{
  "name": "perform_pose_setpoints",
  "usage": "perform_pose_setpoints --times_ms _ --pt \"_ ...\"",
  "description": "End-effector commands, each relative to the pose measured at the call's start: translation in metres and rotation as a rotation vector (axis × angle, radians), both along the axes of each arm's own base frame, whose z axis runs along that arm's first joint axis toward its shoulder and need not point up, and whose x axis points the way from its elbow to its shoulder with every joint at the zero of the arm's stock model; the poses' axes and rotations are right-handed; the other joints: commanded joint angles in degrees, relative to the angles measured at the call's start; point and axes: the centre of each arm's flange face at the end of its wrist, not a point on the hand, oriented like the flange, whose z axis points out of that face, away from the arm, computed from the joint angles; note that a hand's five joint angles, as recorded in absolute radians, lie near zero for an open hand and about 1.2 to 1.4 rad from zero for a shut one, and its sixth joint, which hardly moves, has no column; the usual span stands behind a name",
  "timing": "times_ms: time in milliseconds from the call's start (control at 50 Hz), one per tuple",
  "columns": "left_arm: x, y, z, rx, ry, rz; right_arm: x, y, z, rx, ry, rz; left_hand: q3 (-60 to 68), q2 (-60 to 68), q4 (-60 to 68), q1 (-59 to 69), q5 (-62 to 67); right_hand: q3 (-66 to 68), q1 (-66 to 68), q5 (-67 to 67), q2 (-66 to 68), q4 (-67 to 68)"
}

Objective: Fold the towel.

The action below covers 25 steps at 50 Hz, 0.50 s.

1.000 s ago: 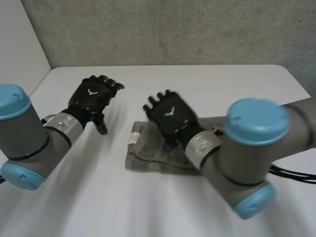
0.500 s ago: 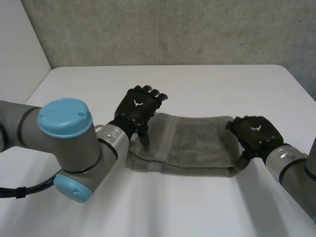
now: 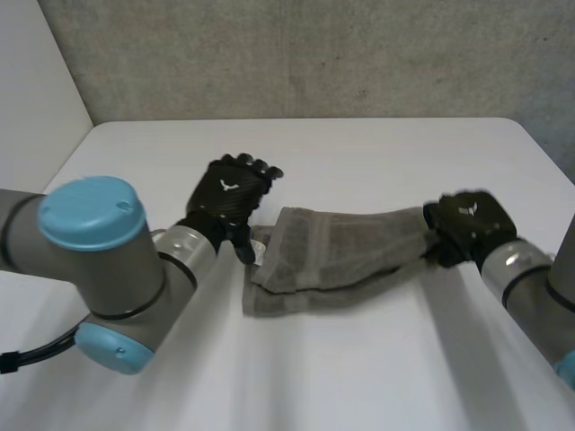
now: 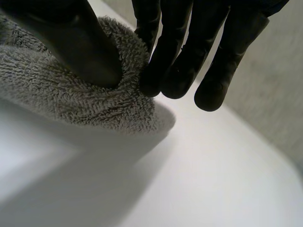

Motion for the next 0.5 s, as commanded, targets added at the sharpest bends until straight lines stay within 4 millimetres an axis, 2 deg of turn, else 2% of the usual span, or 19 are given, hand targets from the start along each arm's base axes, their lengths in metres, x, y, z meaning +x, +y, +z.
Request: perform_pose_setpoints --times_ms 20,40,60,100,120,160,180,200,220,260,300,380,420,440,480,500 --pt "0.031 -0.015 0.017 -0.025 0.022 0.096 0.068 0.025 0.033 -0.246 0.170 0.257 -3.37 -3.78 -4.29 -4.61 -11.98 3.03 6.84 3.62 3.19 3.06" --pt "0.039 -0.020 0.020 -0.025 0.033 0.123 0.093 0.040 0.030 -0.287 0.213 0.344 -3.37 -3.78 -4.29 -4.61 -11.98 3.03 6.84 3.62 3.19 3.06" --pt "0.039 -0.020 0.020 -0.025 0.033 0.123 0.093 0.040 0.030 -0.288 0.214 0.345 -3.37 -3.78 -4.29 -4.61 -11.98 3.03 6.84 3.62 3.19 3.06" --pt "0.052 -0.027 0.027 -0.022 0.067 0.168 0.131 0.064 0.017 -0.338 0.271 0.494 -3.37 -3.78 -4.29 -4.61 -11.98 3.03 6.84 3.62 3.19 3.06" --pt "0.052 -0.027 0.027 -0.022 0.067 0.168 0.131 0.065 0.017 -0.339 0.271 0.495 -3.37 -3.78 -4.29 -4.61 -11.98 3.03 6.84 3.62 3.19 3.06" --pt "0.062 -0.034 0.029 -0.007 0.096 0.202 0.156 0.081 0.003 -0.344 0.279 0.586 -3.37 -3.78 -4.29 -4.61 -11.98 3.03 6.84 3.62 3.19 3.06" --pt "0.062 -0.034 0.029 -0.007 0.096 0.203 0.156 0.081 0.003 -0.344 0.279 0.587 -3.37 -3.78 -4.29 -4.61 -11.98 3.03 6.84 3.62 3.19 3.06" --pt "0.066 -0.036 0.028 0.004 0.105 0.216 0.166 0.089 -0.011 -0.321 0.280 0.635 -3.37 -3.78 -4.29 -4.61 -11.98 3.03 6.84 3.62 3.19 3.06" --pt "0.066 -0.036 0.028 0.004 0.106 0.216 0.166 0.089 -0.011 -0.321 0.280 0.636 -3.37 -3.78 -4.29 -4.61 -11.98 3.03 6.84 3.62 3.19 3.06" --pt "0.069 -0.036 0.025 0.018 0.109 0.225 0.177 0.100 -0.040 -0.253 0.295 0.713 -3.21 -3.61 -4.13 -4.44 -11.82 3.03 6.84 3.62 3.19 3.06" --pt "0.069 -0.035 0.023 0.026 0.105 0.225 0.179 0.106 -0.048 -0.227 0.305 0.734 -3.37 -3.78 -4.29 -4.60 -11.98 3.03 6.84 3.62 3.19 3.06" --pt "0.068 -0.033 0.021 0.031 0.103 0.218 0.177 0.102 -0.047 -0.214 0.304 0.706 -3.37 -3.78 -4.29 -4.61 -11.98 3.03 6.84 3.62 3.19 3.06" --pt "0.065 -0.032 0.022 0.025 0.106 0.205 0.174 0.095 -0.040 -0.181 0.250 0.622 -3.37 -3.78 -4.29 -4.61 -11.98 -29.70 -25.89 -29.12 -29.55 -29.68" --pt "0.065 -0.032 0.022 0.025 0.106 0.205 0.174 0.095 -0.040 -0.181 0.250 0.622 -3.37 -3.78 -4.29 -4.61 -11.98 -29.87 -26.07 -29.29 -29.72 -29.85" --pt "0.062 -0.033 0.026 0.009 0.114 0.197 0.166 0.091 -0.003 -0.184 0.114 0.525 -3.37 -3.78 -4.29 -4.61 -11.98 -47.78 -43.98 -47.20 -47.63 -47.76" --pt "0.062 -0.033 0.026 0.009 0.114 0.197 0.166 0.091 -0.002 -0.184 0.113 0.524 -3.37 -3.78 -4.29 -4.61 -11.98 -47.87 -44.06 -47.29 -47.72 -47.85"
